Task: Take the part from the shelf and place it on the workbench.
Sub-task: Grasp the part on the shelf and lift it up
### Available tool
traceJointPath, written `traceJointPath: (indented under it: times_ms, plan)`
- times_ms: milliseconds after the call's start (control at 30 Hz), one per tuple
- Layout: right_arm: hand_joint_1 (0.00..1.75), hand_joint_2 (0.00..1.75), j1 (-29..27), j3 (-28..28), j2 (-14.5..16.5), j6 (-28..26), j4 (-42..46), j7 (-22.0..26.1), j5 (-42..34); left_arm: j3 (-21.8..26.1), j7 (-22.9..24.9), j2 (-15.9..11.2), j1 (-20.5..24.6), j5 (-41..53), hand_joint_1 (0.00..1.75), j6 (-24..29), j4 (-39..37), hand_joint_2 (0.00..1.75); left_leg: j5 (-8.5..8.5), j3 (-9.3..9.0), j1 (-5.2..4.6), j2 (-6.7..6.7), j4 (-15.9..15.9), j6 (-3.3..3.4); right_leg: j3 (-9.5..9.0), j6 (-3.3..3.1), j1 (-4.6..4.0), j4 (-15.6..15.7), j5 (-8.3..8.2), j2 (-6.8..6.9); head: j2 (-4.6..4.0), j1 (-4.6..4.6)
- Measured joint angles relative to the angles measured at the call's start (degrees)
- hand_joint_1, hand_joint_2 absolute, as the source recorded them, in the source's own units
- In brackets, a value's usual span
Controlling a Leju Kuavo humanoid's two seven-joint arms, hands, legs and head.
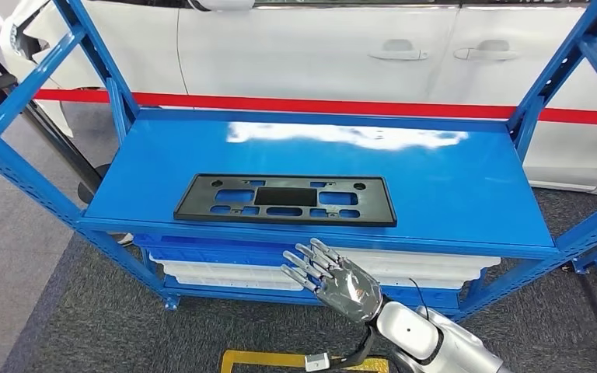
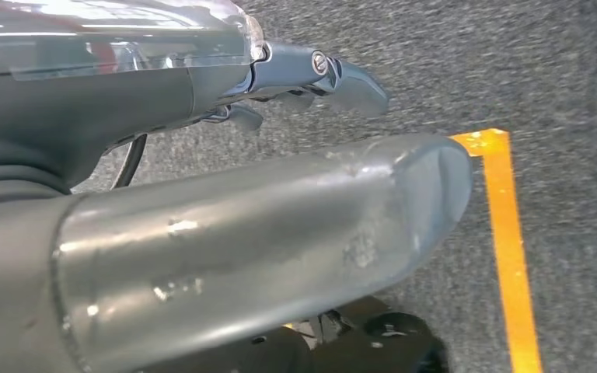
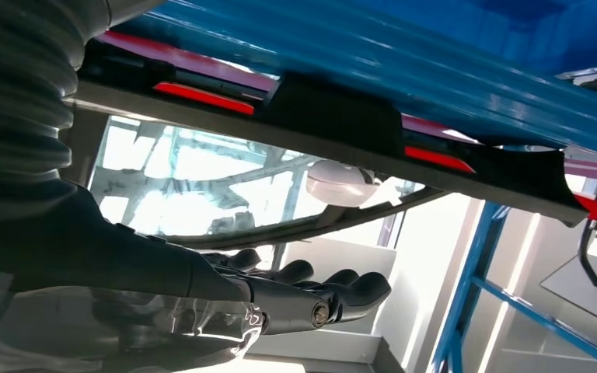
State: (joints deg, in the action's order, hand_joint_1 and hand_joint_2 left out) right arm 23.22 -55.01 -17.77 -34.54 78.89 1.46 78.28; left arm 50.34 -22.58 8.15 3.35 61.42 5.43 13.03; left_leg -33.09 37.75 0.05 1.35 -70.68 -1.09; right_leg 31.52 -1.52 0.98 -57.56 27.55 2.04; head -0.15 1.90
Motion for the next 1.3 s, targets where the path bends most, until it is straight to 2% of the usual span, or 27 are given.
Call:
traceJointPath:
  times_ms: [33, 67, 100, 167, 200, 233, 267, 367, 433, 500, 533, 567, 600, 667, 700, 733, 800, 900, 933, 1000, 1033, 1067, 1100, 1133, 1200, 1233, 1300]
  plan:
    - [0.0, 1.75, 0.0, 0.0, 0.0, 0.2, 0.1, 0.1, -0.3, 0.0, 0.1, 0.0, -0.1, 0.0, 0.0, 0.0, 0.0, 0.0, -0.33, 1.84, 0.03, -0.19, -2.5, -0.12, -0.31, -0.05, -0.06, 0.0, 0.28, 0.09, 0.0, 0.0]
    - [0.0, 1.75, 0.0, -0.1, 0.0, 0.3, 0.2, 0.3, -0.6, 0.0, 0.1, 0.0, -0.2, 0.0, 0.0, -0.1, 0.0, 0.0, 0.56, 2.72, 0.03, -0.28, -3.0, -0.15, -0.7, -0.05, -0.09, 0.0, 0.58, 0.13, 0.0, 0.01]
    - [0.0, 1.75, 0.1, -0.1, 0.0, 0.4, 0.3, 0.4, -0.9, 0.0, 0.2, -0.1, -0.3, 0.1, 0.0, -0.1, 0.0, 0.0, 2.5, 2.54, 0.03, -0.3, -1.3, -0.1, -1.16, 0.0, -0.1, 0.0, 0.91, 0.14, 0.0, 0.01]
    - [0.0, 1.75, 0.3, -0.1, 0.0, 0.5, 0.7, 0.4, -1.2, 0.0, 0.3, -0.2, -0.5, 0.2, 0.0, -0.1, 0.0, 0.0, 7.39, 0.05, -0.05, -0.17, 5.9, 0.32, -2.14, 0.28, -0.2, -0.1, 1.69, 0.13, 0.0, 0.0]
    - [0.0, 1.75, 0.4, -0.2, 0.0, 0.5, 0.9, 0.4, -1.3, 0.0, 0.3, -0.2, -0.4, 0.2, 0.0, -0.1, 0.0, 0.0, 8.79, -1.15, -0.14, -0.05, 9.0, 0.64, -2.42, 0.52, -0.31, -0.1, 2.05, 0.05, 0.0, -0.01]
    - [0.0, 1.75, 0.6, -0.2, 0.0, 0.5, 1.0, 0.5, -1.4, 0.0, 0.3, -0.2, -0.4, 0.2, 0.0, -0.1, 0.0, 0.0, 9.45, -1.9, -0.27, 0.06, 10.9, 0.97, -2.57, 0.78, -0.41, -0.2, 2.33, 0.01, 0.0, -0.01]
    - [0.0, 1.75, 0.8, -0.2, 0.0, 0.5, 1.0, 0.5, -1.5, 0.0, 0.3, -0.3, -0.4, 0.2, 0.0, -0.1, 0.0, 0.0, 9.31, -2.15, -0.44, 0.16, 11.6, 1.31, -2.6, 1.05, -0.5, -0.2, 2.51, -0.03, 0.0, -0.01]
    - [0.0, 1.75, 1.2, -0.3, 0.0, 0.5, 1.3, 0.7, -2.5, 0.0, 0.3, -0.3, -0.4, 0.3, 0.0, -0.1, 0.0, 0.0, 9.16, -2.62, -0.2, 0.24, 12.4, 2.31, -2.54, 1.85, -0.36, -0.4, 3.14, -0.13, 0.0, 0.0]
    - [0.0, 1.75, 1.6, -0.3, 0.0, 0.6, 1.6, 0.8, -3.3, 0.0, 0.3, -0.3, -0.3, 0.3, 0.0, -0.2, 0.0, 0.0, 9.11, -3.26, 0.28, 0.4, 12.9, 2.93, -0.45, 2.25, -0.15, -4.6, 5.21, -0.61, 0.0, -0.01]
    - [0.0, 1.75, 1.9, -0.3, 0.1, 0.9, 1.7, 1.0, -4.1, 0.1, 0.4, -0.3, -0.1, 0.4, 0.0, -0.2, 0.0, 0.0, 8.74, -3.63, 0.26, 0.62, 13.0, 3.26, 4.02, 2.52, 0.13, -12.3, 7.72, -1.06, 0.0, -0.01]
    - [0.0, 1.75, 1.9, -0.3, 0.1, 1.1, 1.7, 1.1, -4.4, 0.1, 0.4, -0.3, -0.1, 0.4, 0.0, -0.2, 0.0, 0.0, 8.5, -3.86, 0.25, 0.77, 12.9, 3.32, 6.05, 2.6, 0.28, -15.2, 8.0, -1.14, 0.0, -0.01]
    - [0.0, 1.75, 2.0, -0.3, 0.2, 1.2, 1.7, 1.2, -4.7, 0.1, 0.5, -0.3, 0.0, 0.4, 0.0, -0.3, 0.0, 0.0, 8.2, -4.22, 0.24, 0.95, 12.9, 3.3, 7.29, 2.63, 0.38, -16.3, 7.19, -1.16, 0.0, -0.01]
    - [0.0, 1.75, 2.0, -0.3, 0.2, 1.4, 1.7, 1.3, -4.9, 0.2, 0.6, -0.3, -0.1, 0.5, 0.0, -0.3, 0.0, 0.0, 7.84, -4.72, 0.24, 1.12, 12.9, 3.23, 7.45, 2.58, 0.44, -15.1, 5.19, -1.16, 0.0, -0.01]
    - [0.0, 1.75, 2.3, -0.3, 0.2, 1.5, 1.8, 1.3, -5.2, 0.3, 0.7, -0.3, -0.3, 0.6, 0.0, -0.4, -0.1, 0.0, 6.99, -5.77, 0.25, 1.33, 12.8, 2.94, 5.63, 2.17, 0.4, -8.8, -0.03, -0.94, 0.0, -0.01]
    - [0.0, 1.75, 2.4, -0.3, 0.2, 1.5, 1.9, 1.3, -5.3, 0.4, 0.7, -0.3, -0.3, 0.7, 0.0, -0.5, -0.1, 0.0, 6.58, -6.07, 0.15, 1.38, 12.6, 2.68, 4.54, 1.92, 0.22, -5.7, -1.74, -0.67, 0.0, -0.02]
    - [0.0, 1.75, 2.5, -0.3, 0.2, 1.6, 2.1, 1.4, -5.4, 0.5, 0.7, -0.3, -0.2, 0.8, 0.0, -0.6, -0.2, 0.0, 6.27, -6.09, 0.08, 1.4, 12.5, 2.39, 3.69, 1.68, 0.03, -3.4, -2.23, -0.44, 0.0, -0.01]
    - [0.0, 1.75, 2.7, -0.3, 0.2, 1.7, 2.5, 1.4, -5.7, 0.6, 0.7, -0.3, -0.2, 0.9, 0.0, -0.8, -0.3, 0.0, 5.96, -5.92, -0.01, 1.36, 12.5, 1.71, 3.01, 1.38, -0.3, -1.7, -1.53, -0.34, 0.0, -0.01]
    - [0.0, 1.75, 2.9, -0.3, 0.0, 2.4, 3.4, 1.4, -6.4, 0.8, 0.8, -0.3, -0.2, 1.0, 0.0, -1.1, -0.3, 0.0, 4.67, -5.73, 0.02, 0.84, 11.2, 0.6, 2.11, 0.73, 0.09, -0.8, -1.0, -0.4, 0.0, 0.0]
    - [0.0, 1.75, 3.1, -0.3, -0.2, 2.8, 3.7, 1.4, -6.7, 0.8, 0.8, -0.3, -0.1, 1.0, 0.0, -1.1, -0.3, 0.0, 3.42, -4.88, 0.03, 0.51, 9.1, 0.26, 1.69, 0.43, 0.17, -0.6, -0.87, -0.24, 0.0, 0.0]
    - [0.0, 1.75, 3.4, -0.3, -0.5, 3.5, 3.9, 1.4, -7.3, 0.9, 0.8, -0.3, 0.0, 1.1, 0.0, -1.2, -0.3, 0.0, 0.22, -1.11, 0.1, -0.07, 2.0, -0.18, 1.09, -0.09, -0.04, -0.5, -0.42, 0.09, 0.0, 0.0]
    - [0.0, 1.75, 3.5, -0.3, -0.6, 3.7, 3.9, 1.4, -7.5, 0.9, 0.8, -0.3, 0.0, 1.2, 0.0, -1.2, -0.3, 0.0, -0.88, 0.95, 0.11, -0.2, -1.4, -0.3, 0.85, -0.23, -0.14, -0.5, -0.17, 0.18, 0.0, 0.0]
    - [0.0, 1.75, 3.5, -0.4, -0.6, 3.9, 3.9, 1.4, -7.7, 0.9, 0.8, -0.3, -0.1, 1.2, 0.0, -1.2, -0.3, 0.0, -0.99, 2.39, 0.12, -0.26, -3.3, -0.35, 0.57, -0.27, -0.21, -0.5, 0.09, 0.21, 0.0, 0.0]
    - [0.0, 1.75, 3.5, -0.4, -0.6, 4.0, 3.9, 1.4, -7.8, 0.9, 0.8, -0.3, -0.2, 1.2, 0.0, -1.2, -0.3, 0.0, 0.12, 2.84, 0.12, -0.28, -3.2, -0.33, 0.25, -0.26, -0.25, -0.6, 0.36, 0.19, 0.0, 0.0]
    - [0.0, 1.75, 3.5, -0.4, -0.6, 4.0, 3.9, 1.4, -7.9, 0.9, 0.9, -0.3, -0.2, 1.2, 0.0, -1.2, -0.3, 0.0, 2.25, 2.23, 0.11, -0.28, -0.9, -0.22, -0.14, -0.19, -0.26, -0.6, 0.66, 0.15, 0.0, 0.0]
    - [0.0, 1.75, 3.7, -0.4, -0.6, 4.1, 3.9, 1.4, -8.0, 0.9, 0.9, -0.4, -0.3, 1.3, 0.0, -1.2, -0.3, 0.0, 6.93, -0.69, 0.01, -0.07, 6.7, 0.23, -0.99, 0.11, -0.36, -0.7, 1.34, 0.07, 0.0, -0.01]
    - [0.0, 1.75, 3.8, -0.4, -0.6, 4.1, 3.9, 1.4, -8.1, 0.9, 0.9, -0.4, -0.2, 1.4, 0.0, -1.2, -0.3, 0.0, 8.23, -1.88, -0.1, 0.07, 9.6, 0.56, -1.25, 0.35, -0.45, -0.7, 1.63, -0.01, 0.0, -0.01]
    - [0.0, 1.75, 4.0, -0.4, -0.6, 4.3, 3.8, 1.3, -8.3, 0.9, 1.0, -0.4, -0.3, 1.6, 0.0, -1.2, -0.3, 0.0, 8.49, -2.69, -0.41, 0.24, 11.6, 1.22, -1.42, 0.86, -0.59, -0.7, 1.96, -0.12, 0.0, -0.01]
